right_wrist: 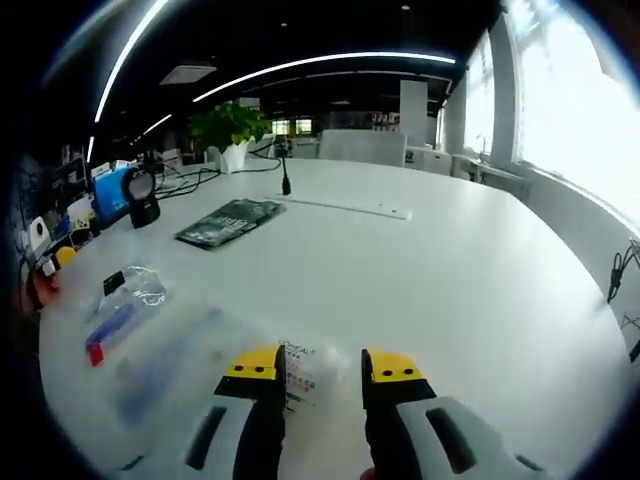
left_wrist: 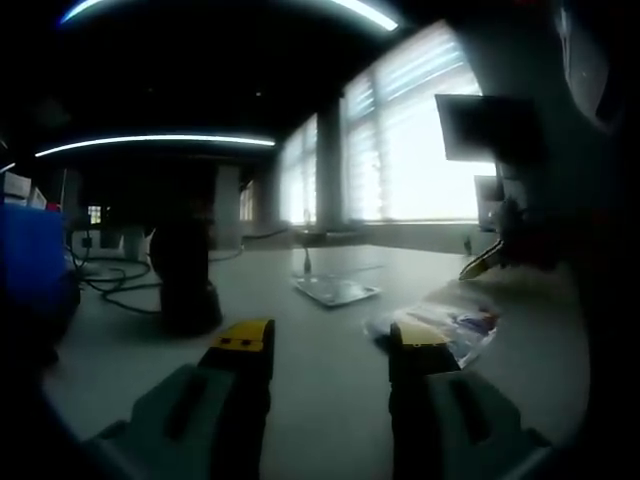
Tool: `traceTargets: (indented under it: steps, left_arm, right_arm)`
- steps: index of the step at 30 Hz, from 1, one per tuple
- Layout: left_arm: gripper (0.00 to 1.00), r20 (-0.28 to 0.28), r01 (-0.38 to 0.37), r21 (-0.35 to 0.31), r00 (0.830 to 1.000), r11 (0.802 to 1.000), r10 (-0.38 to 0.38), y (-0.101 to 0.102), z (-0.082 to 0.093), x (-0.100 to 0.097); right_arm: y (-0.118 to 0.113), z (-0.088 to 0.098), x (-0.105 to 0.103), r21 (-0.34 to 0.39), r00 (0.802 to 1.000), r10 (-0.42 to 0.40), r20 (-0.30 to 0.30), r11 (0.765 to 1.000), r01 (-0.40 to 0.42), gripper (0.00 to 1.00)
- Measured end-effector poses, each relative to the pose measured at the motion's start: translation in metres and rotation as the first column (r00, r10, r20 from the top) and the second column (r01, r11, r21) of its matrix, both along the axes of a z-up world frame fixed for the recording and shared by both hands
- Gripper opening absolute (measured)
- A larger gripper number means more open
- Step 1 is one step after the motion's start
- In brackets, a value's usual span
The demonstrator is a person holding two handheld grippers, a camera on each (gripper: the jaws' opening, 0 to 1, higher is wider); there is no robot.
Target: Clip sheet goods on table flip sheet goods clip sheet goods scan sheet goods put sheet goods back to table
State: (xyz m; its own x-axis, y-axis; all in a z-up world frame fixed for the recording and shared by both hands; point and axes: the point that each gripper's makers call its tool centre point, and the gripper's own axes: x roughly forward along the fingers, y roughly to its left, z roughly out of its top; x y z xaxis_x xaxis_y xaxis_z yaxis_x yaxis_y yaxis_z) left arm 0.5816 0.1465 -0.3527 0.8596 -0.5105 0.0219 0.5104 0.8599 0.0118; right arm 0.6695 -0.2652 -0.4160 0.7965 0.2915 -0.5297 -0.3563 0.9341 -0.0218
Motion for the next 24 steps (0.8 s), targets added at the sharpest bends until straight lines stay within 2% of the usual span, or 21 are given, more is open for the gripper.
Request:
traceTargets:
  steps: [6,15,22,24]
  left_arm:
    - [0.39,-0.001,-0.003,-0.002,1.000,1.000,0.003,0.0008,-0.0001,0.0004]
    - [0.39,-0.001,-0.001,-0.002,1.000,1.000,0.001,0.0004,-0.0001,0.0003]
    - [0.39,-0.002,-0.002,0.001,1.000,1.000,0.002,0.0005,-0.0008,0.0006]
    - [0.39,-0.002,-0.002,0.002,1.000,1.000,0.002,0.0003,-0.0008,0.0006]
  right_arm:
    - [0.0035,-0.0065,-0.0029,-0.023,1.000,0.002,-0.029,1.000,-0.003,0.23]
    - [0.0038,-0.0071,-0.0038,-0.017,0.997,-0.023,-0.069,1.000,0.021,0.19]
    - [-0.0012,-0.0077,-0.0020,-0.062,0.997,-0.045,-0.060,0.997,0.041,0.09]
    - [0.0032,-0.0081,-0.0026,-0.051,0.997,-0.037,-0.062,0.998,0.034,0.00]
